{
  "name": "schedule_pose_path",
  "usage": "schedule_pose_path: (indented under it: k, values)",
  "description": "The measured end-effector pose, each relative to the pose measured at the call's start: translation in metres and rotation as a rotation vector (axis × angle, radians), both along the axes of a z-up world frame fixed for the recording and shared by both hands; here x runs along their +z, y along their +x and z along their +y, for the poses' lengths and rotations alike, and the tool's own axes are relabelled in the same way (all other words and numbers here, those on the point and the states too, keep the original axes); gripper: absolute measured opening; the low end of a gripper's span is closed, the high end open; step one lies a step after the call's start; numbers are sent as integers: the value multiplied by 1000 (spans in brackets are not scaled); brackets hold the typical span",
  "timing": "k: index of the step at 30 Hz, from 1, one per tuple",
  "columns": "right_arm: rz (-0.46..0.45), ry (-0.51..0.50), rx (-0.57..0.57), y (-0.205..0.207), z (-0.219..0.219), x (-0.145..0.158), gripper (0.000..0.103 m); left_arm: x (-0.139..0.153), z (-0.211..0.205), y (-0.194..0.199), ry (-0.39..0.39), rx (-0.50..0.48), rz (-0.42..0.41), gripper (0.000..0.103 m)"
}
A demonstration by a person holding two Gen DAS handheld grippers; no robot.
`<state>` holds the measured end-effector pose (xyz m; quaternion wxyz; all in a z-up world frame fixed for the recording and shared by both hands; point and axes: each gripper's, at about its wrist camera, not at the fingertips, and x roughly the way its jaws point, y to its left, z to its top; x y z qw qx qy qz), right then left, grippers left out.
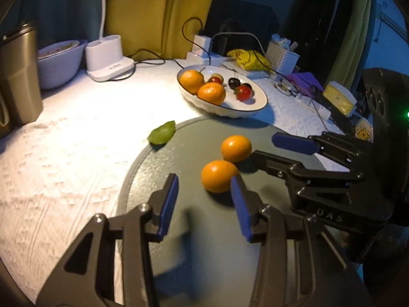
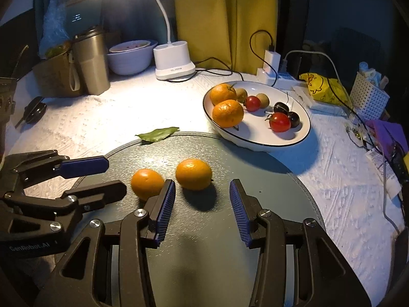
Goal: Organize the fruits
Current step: 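Grasp a tangerine with the left tool while the right tool grasps the other tangerine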
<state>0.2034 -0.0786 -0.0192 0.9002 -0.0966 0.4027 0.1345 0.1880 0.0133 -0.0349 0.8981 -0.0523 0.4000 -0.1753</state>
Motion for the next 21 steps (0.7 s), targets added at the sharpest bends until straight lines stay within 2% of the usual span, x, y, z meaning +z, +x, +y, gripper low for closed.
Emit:
schedule_pose_path:
  k: [3, 7, 14, 16, 18, 21]
  values:
    - [11, 6, -6, 6, -5, -3, 47, -4, -7, 8, 5, -16, 14, 45]
    - [22, 20, -12, 10, -13, -6, 47, -5, -17, 17, 16, -35, 16, 51]
    - [30, 45, -13, 16, -21, -6, 47, -10, -27, 22, 13, -83, 39, 50]
    - [33, 45, -11, 17, -22, -7, 47, -13, -28, 21, 21, -88, 49, 50]
    - [36, 48, -7, 18, -22, -7, 47, -14, -28, 20, 21, -95, 47, 42]
    - [36, 57, 6, 20, -20, -6, 47, -12, -26, 18, 31, -92, 34, 38]
